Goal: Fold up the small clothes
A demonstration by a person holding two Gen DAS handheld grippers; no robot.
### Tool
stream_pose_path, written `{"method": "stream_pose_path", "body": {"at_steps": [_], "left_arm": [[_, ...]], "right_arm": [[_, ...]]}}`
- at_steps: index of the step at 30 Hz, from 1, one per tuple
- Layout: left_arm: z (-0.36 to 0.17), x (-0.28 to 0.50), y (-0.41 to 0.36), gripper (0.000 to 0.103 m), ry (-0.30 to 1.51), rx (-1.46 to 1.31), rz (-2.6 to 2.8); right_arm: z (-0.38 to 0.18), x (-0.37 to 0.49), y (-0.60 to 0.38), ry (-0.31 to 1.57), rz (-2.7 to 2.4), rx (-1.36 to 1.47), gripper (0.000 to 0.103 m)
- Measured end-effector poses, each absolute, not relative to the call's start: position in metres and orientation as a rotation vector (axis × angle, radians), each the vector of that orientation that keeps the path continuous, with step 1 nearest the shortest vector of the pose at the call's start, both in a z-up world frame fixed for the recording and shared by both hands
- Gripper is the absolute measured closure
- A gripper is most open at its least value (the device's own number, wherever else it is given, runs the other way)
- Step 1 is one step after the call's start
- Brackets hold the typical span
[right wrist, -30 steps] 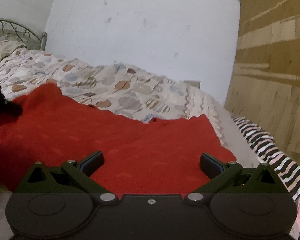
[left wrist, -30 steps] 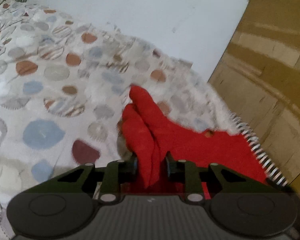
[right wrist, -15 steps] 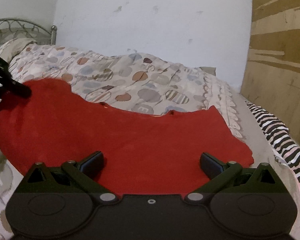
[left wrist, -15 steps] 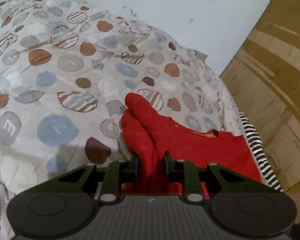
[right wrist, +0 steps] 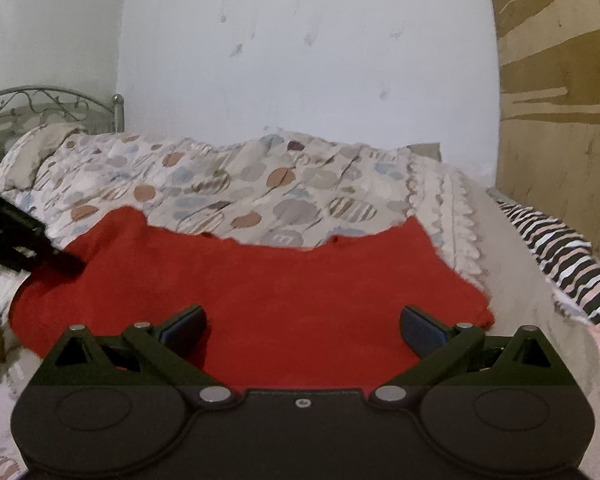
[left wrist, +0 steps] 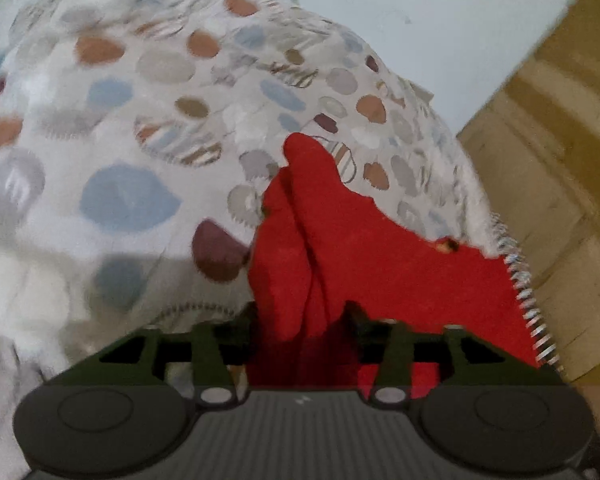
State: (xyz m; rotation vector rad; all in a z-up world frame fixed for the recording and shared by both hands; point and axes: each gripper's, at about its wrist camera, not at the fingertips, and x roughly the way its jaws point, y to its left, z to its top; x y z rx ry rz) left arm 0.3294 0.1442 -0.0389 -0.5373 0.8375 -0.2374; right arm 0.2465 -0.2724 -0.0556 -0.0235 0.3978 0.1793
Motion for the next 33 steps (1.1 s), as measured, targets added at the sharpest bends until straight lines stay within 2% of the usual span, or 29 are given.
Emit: {"method": "stream_pose_path", "body": {"at_steps": [1,2,3,7,10,13,14,15,17,21,24,28,31,33], "left_arm": [[-0.039,0.324,0.150,0.029,0.826,-0.563,-0.238],[-0.038,0.319,0.153,0.016,0.809,-0.571,-0.229],[-0.037,0.312,0.156,0.007,0.788,-0.571,-0.218],[-0.038,0.294,0.156,0.001,0.774,-0.572,-0.226],[-0.042,0.290,0.147,0.001,0.802,-0.550,-0.237],[-0.043,0.292,0.134,0.001,0.816,-0.467,-0.230],[-0.044,0.292,0.131,0.001,0.825,-0.448,-0.222],[-0.046,0.293,0.127,0.001,0.836,-0.431,-0.221],[-0.048,0.292,0.124,0.001,0.848,-0.417,-0.225],[-0.051,0.293,0.125,0.001,0.859,-0.422,-0.231],[-0.056,0.297,0.129,0.001,0.874,-0.446,-0.237],[-0.060,0.304,0.135,0.001,0.880,-0.483,-0.227],[-0.063,0.312,0.139,0.011,0.865,-0.503,-0.211],[-0.065,0.318,0.140,0.021,0.861,-0.510,-0.206]], "right_arm": [[-0.053,0.249,-0.275,0.390,0.157,-0.037,0.000],[-0.051,0.253,-0.279,0.387,0.137,-0.049,0.000],[-0.050,0.257,-0.283,0.388,0.120,-0.059,0.000],[-0.048,0.299,-0.298,0.468,0.065,-0.139,0.001],[-0.049,0.335,-0.310,0.551,0.086,-0.124,0.013],[-0.056,0.367,-0.327,0.648,0.117,-0.008,0.036],[-0.059,0.372,-0.332,0.659,0.119,0.016,0.062],[-0.060,0.374,-0.333,0.658,0.110,0.014,0.082],[-0.060,0.369,-0.336,0.621,0.105,0.000,0.091],[-0.055,0.349,-0.350,0.553,0.047,0.032,0.092],[-0.068,0.345,-0.362,0.578,0.017,0.096,0.092],[-0.071,0.343,-0.349,0.570,0.001,0.022,0.090],[-0.063,0.339,-0.343,0.559,-0.005,-0.014,0.076],[-0.054,0.329,-0.339,0.530,-0.031,-0.052,0.053]]}}
